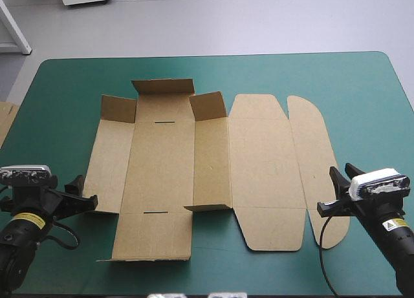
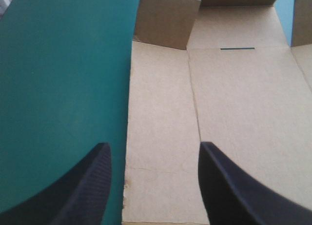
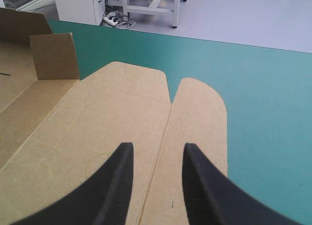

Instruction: Fold the box

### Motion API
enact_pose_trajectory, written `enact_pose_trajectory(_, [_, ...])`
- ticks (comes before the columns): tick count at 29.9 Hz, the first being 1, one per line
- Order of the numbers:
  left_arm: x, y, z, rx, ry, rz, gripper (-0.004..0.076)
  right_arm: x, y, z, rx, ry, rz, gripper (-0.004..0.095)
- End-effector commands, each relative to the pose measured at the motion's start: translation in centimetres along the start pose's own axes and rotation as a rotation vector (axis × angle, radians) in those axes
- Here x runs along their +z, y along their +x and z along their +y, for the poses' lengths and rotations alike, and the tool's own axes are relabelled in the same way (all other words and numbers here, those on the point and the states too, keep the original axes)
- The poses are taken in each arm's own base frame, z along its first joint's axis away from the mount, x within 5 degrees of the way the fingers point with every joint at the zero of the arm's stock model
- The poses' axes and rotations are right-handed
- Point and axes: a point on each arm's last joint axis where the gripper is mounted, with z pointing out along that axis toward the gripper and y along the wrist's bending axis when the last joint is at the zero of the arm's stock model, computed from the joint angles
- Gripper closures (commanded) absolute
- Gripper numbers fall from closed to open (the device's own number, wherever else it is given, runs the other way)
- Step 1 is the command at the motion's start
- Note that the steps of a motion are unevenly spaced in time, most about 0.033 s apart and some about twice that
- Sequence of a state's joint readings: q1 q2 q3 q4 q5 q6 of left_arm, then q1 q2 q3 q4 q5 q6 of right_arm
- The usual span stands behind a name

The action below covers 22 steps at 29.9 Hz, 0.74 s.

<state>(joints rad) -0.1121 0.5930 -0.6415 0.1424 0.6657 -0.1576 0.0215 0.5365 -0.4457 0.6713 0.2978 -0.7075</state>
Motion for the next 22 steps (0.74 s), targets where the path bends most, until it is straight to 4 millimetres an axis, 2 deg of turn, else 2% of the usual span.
enact_pose_trajectory(1, [-0.4,-3.0,0.2,-0.008,-0.034,-0.044,0.0321,0.0,-2.0,-0.4,-0.003,0.035,-0.077,0.0584])
enact_pose_trajectory(4, [0.1,-4.3,0.4,0.003,-0.063,0.005,0.0321,0.1,-2.3,-0.4,-0.003,0.037,-0.079,0.0584])
enact_pose_trajectory(8, [0.8,-7.2,0.4,0.019,-0.087,0.017,0.0321,0.4,-2.4,-0.5,-0.002,0.032,-0.066,0.0585])
enact_pose_trajectory(15, [3.5,-11.4,0.5,0.069,-0.138,0.091,0.0321,0.7,-2.2,-0.4,0.003,0.023,-0.04,0.0584])
enact_pose_trajectory(18, [5.7,-11.6,2.0,0.064,-0.202,0.18,0.0321,0.9,-2.0,-0.4,0.006,0.017,-0.026,0.0584])
enact_pose_trajectory(22, [8.3,-10.2,6.4,-0.076,-0.22,0.312,0.0321,1.0,-2.0,-0.4,0.007,0.015,-0.019,0.0584])
